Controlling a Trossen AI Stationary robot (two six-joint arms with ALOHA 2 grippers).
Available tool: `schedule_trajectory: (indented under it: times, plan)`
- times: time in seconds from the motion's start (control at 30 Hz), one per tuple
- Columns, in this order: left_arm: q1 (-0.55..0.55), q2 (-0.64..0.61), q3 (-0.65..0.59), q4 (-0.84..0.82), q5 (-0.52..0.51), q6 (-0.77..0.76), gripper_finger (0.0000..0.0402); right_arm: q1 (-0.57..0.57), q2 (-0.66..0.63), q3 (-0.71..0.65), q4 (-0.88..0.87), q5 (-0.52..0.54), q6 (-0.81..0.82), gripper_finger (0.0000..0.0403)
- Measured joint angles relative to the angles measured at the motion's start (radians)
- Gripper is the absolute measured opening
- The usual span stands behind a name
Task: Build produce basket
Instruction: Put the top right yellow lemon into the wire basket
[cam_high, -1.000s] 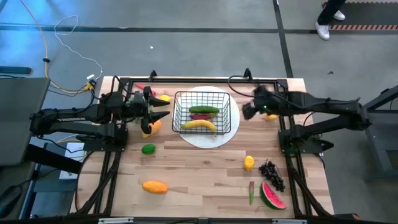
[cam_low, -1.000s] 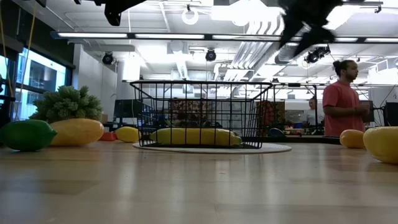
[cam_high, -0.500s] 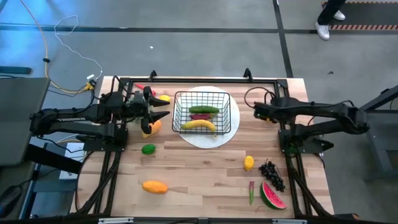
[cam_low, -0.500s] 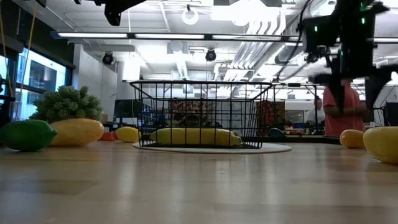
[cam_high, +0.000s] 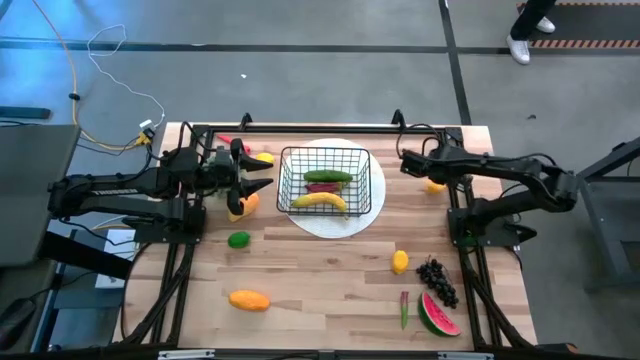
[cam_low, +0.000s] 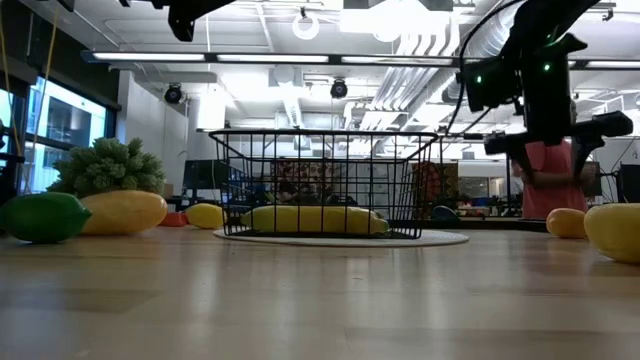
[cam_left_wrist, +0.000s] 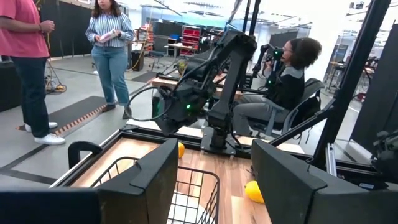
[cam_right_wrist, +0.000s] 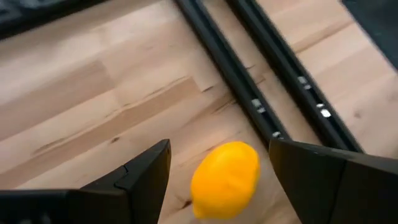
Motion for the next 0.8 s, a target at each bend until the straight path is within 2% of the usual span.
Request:
schedule_trajectory:
  times: [0.13,0.33,0.53,0.8]
  plan:
    - [0.0,0.001,0.0,0.0,0.0,0.0,0.0191,-0.014,0.056,-0.001,-0.001,-0.029,0.068,0.0254]
    - [0.0,0.004,0.0,0.0,0.0,0.0,0.0191,-0.017,0.095,-0.052,0.116,-0.051,0.181,0.0254]
    - [0.0,0.004,0.0,0.0,0.0,0.0,0.0191,-0.017,0.109,-0.109,0.079,-0.074,0.34,0.0254]
    - [0.0,0.004,0.0,0.0,0.0,0.0,0.0191,-0.017,0.109,-0.138,0.239,-0.086,0.33,0.0254]
